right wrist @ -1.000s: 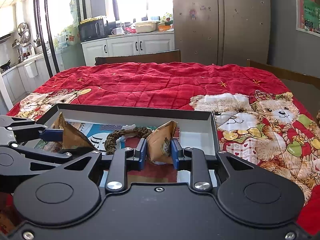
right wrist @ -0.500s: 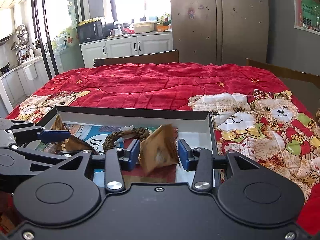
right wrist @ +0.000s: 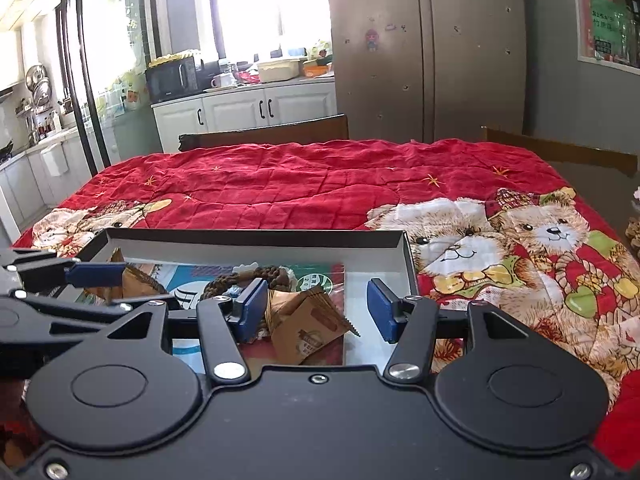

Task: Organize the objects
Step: 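Lower both packets into the black box and open both grippers, then withdraw both grippers from the box toward the tan packet and cream crocheted bracelet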

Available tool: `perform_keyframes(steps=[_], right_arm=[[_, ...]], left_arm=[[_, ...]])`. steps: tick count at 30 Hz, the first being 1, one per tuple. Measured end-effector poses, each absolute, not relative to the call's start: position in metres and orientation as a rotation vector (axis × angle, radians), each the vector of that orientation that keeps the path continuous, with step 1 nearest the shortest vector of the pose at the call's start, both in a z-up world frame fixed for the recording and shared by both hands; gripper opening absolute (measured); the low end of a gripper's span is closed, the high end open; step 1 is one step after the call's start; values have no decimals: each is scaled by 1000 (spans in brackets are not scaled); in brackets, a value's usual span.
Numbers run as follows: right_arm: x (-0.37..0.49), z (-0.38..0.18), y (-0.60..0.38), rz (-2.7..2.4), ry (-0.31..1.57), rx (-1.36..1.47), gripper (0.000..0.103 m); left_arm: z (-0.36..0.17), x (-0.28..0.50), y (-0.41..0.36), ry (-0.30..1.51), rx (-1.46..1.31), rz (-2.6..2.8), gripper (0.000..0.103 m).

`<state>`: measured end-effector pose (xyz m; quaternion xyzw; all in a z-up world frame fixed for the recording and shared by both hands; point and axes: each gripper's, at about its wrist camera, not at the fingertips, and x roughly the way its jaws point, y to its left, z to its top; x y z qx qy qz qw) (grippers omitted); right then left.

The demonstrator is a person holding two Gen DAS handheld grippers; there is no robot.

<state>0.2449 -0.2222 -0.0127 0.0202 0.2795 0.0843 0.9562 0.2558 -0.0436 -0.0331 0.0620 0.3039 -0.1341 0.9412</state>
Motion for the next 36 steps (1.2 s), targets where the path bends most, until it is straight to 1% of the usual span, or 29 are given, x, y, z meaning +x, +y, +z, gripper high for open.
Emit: perform_keyframes(steps=[11,14,16,18,24,36], right_arm=[[249,-14,-223,173,516,35,55],[242,-4,-226,170,479,48,59],[236,4,-225,172,466,39,64],[227,12,-224,174,457,24,67],[196,35,-216,198,451,-23,68],[117,65,-212,269,441,-77,68]], left_arm=[[-30,270,-32,593,67,-254,70],[-27,266,-33,574,76,-245,70],[-23,261,-33,576,83,-253,70],[-18,254,-33,568,108,-255,72],[6,229,-27,538,139,-252,81],[41,170,0,494,166,-257,82]])
